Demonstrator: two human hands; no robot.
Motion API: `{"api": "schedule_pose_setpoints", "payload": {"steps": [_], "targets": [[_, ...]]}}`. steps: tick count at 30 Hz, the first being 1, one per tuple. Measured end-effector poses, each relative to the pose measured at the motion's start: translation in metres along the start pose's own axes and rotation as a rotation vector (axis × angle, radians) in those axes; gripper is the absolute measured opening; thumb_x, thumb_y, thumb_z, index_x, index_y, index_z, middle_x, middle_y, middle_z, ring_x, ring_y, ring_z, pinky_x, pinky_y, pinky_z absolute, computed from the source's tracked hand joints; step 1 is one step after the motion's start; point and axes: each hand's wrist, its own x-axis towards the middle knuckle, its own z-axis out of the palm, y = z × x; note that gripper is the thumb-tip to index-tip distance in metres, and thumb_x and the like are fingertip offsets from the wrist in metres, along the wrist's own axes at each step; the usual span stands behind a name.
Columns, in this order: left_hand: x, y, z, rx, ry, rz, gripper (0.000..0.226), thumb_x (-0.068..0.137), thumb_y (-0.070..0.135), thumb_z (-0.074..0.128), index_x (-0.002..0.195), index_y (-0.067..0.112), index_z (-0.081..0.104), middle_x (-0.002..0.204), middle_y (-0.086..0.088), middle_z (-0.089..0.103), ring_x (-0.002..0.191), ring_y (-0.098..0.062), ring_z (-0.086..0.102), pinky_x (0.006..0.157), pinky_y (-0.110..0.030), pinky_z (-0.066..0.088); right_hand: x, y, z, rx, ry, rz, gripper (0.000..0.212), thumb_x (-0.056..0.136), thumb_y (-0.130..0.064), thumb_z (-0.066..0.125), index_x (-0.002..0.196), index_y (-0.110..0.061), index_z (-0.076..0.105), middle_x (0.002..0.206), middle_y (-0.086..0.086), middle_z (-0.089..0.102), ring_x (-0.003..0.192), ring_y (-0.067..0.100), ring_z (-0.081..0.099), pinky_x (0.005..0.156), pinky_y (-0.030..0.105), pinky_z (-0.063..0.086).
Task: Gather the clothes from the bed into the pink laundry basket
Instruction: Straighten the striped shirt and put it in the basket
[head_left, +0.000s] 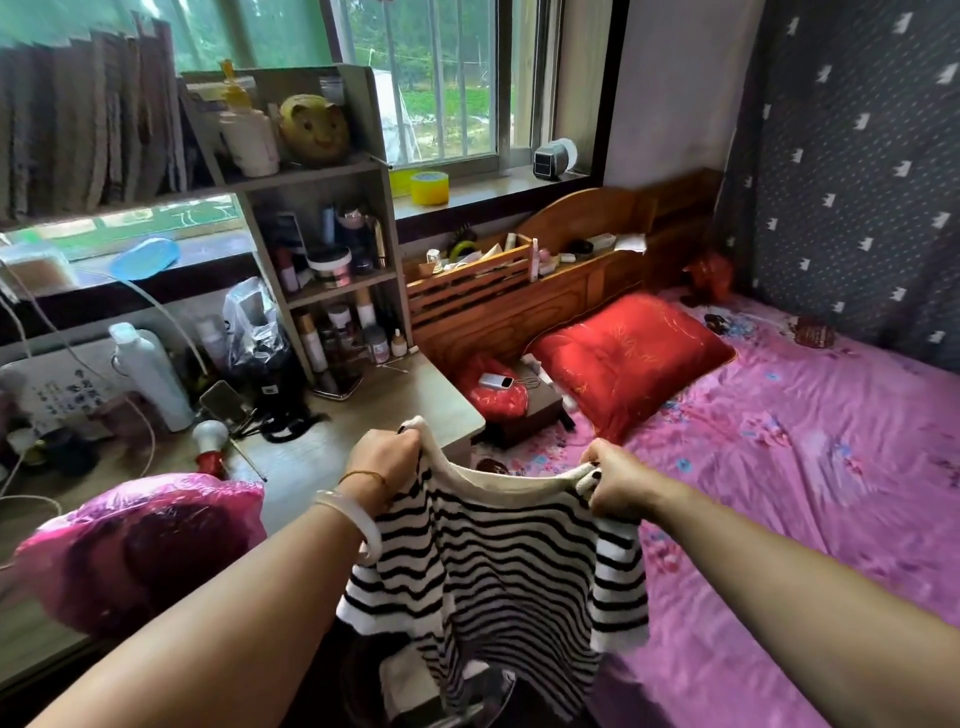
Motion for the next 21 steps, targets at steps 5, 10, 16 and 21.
{"api": "schedule_pose_setpoints", "payload": {"steps": [5,10,16,21], "targets": [[-0.001,-0.011,0.002,-0.046,-0.097,0.036,0.026,0.091,0.022,0.047,0.078,0.009,0.066,0.079,-0.008,0.065,0.076,-0.022,0.057,0.064,-0.029,0.043,-0.003,-0.007,-0.017,0.07,0.048,-0.055,0.009,0.078,-0.014,0.064,0.07,-0.015,0.062,0.07,0.002,0.058,0.066,0.016,0.055,0.054,0.023,0.039],[-0.008,-0.015,0.022,-0.141,-0.158,-0.016,0.027,0.089,0.015,0.049,0.066,0.011,0.062,0.067,-0.005,0.061,0.069,-0.023,0.056,0.063,-0.028,0.044,-0.014,-0.035,-0.01,0.665,-0.048,0.12,0.024,0.091,-0.021,0.063,0.096,0.002,0.068,0.082,0.015,0.064,0.067,0.023,0.059,0.06,0.031,0.05],[-0.033,0.013,0.047,-0.683,-0.5,-0.078,0.025,0.094,0.032,0.054,0.089,0.014,0.07,0.092,-0.011,0.065,0.083,-0.025,0.061,0.078,-0.036,0.045,-0.039,-0.084,0.018,0.874,-0.392,0.103,0.02,0.098,-0.005,0.043,0.089,-0.014,0.058,0.076,0.004,0.059,0.062,0.012,0.055,0.055,0.028,0.05],[-0.035,0.008,0.041,-0.486,-0.698,0.253,0.051,0.069,0.023,0.083,0.114,0.014,0.062,0.105,-0.006,0.071,0.101,-0.02,0.067,0.091,-0.034,0.052,-0.04,-0.091,0.01,1.052,-0.43,0.096,0.017,0.096,-0.002,0.044,0.095,-0.002,0.062,0.074,0.011,0.065,0.067,0.02,0.063,0.059,0.032,0.058]]}}
